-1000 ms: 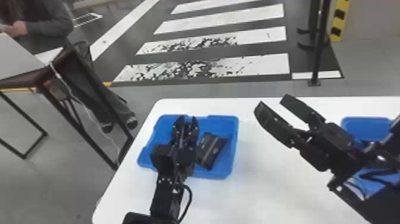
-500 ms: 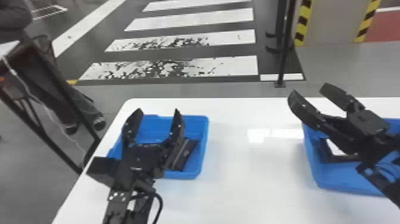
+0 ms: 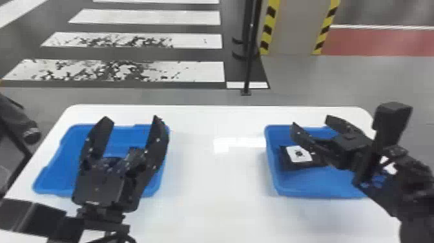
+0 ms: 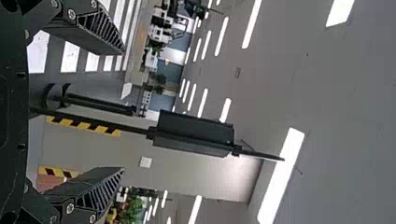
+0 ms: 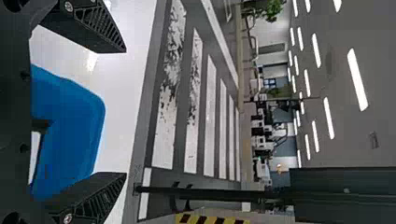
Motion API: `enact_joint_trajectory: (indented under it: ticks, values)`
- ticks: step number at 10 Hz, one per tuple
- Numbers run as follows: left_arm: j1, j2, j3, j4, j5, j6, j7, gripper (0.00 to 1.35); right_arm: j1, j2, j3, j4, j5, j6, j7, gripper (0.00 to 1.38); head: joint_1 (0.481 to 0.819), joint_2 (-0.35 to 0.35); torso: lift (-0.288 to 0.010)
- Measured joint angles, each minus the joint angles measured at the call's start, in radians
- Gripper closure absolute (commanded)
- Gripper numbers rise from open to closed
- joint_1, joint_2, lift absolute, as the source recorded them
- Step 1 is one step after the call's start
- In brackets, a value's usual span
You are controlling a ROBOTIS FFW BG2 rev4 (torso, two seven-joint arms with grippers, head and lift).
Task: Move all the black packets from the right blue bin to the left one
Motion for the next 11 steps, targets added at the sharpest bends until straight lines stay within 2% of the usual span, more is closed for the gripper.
enact_joint_trajectory:
  ticks: [2, 5, 11]
  values:
    - [0.000, 0.003, -0.007, 0.000, -0.005, 0.003, 0.000, 0.17, -0.003, 0.005, -0.023, 0.059, 0.038, 0.028, -0.010, 0.08, 0.695, -0.108, -0.140]
    - [-0.007, 0.009, -0.024, -0.001, -0.015, 0.019, -0.002, 0.17, -0.035, 0.006, -0.025, 0.178, 0.042, 0.056, -0.010, 0.08, 0.695, -0.146, -0.140]
    - [-0.015, 0.013, -0.035, -0.001, -0.019, 0.019, -0.006, 0.17, -0.114, -0.005, 0.026, 0.323, 0.066, 0.085, -0.030, 0.08, 0.695, -0.155, -0.140]
